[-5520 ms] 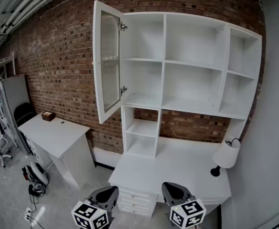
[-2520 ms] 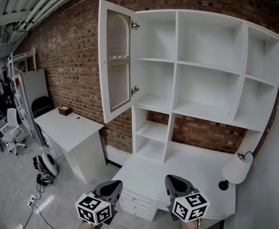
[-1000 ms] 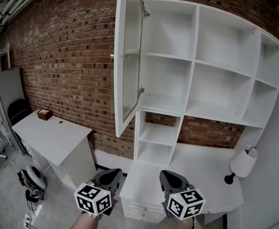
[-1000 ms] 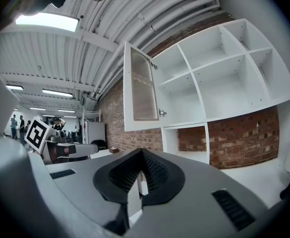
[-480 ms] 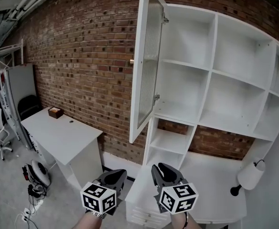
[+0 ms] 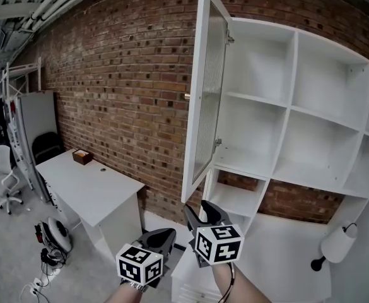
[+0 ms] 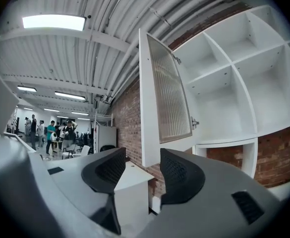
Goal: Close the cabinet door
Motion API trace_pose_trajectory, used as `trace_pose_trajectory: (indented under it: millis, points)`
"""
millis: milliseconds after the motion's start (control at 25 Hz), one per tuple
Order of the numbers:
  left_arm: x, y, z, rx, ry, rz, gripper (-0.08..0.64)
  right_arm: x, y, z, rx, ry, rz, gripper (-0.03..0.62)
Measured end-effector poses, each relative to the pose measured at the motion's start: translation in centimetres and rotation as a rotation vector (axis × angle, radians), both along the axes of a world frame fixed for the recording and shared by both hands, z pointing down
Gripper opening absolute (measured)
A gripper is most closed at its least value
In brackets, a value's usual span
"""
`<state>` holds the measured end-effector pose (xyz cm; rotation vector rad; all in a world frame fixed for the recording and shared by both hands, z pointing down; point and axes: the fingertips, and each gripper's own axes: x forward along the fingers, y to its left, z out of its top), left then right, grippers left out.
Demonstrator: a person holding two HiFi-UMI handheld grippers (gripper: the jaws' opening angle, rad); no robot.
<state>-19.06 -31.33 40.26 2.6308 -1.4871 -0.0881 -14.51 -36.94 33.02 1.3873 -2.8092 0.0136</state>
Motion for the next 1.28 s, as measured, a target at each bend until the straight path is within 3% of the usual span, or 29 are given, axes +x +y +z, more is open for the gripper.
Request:
trace_pose_trajectory:
  millis: [400,800,1280]
  points:
    - [-0.8,-0.5,0.5,-0.011,-0.009,-0.011,0.008,-2.8,-4.0,-0.9,0.002,0.018,0.041,0.241]
    - [-0.5,-0.2,0.8,-0.017,-0.011,-0.007,0.008,-2.5,-6.1,-0.6,0.006,0.03,0.129,0.242]
    - [0.8,-0.4,1.2,-0.025,-0.004,0.011,0.008,-3.1,-7.4,-0.6,-0.028,0.035,0.134,0.245]
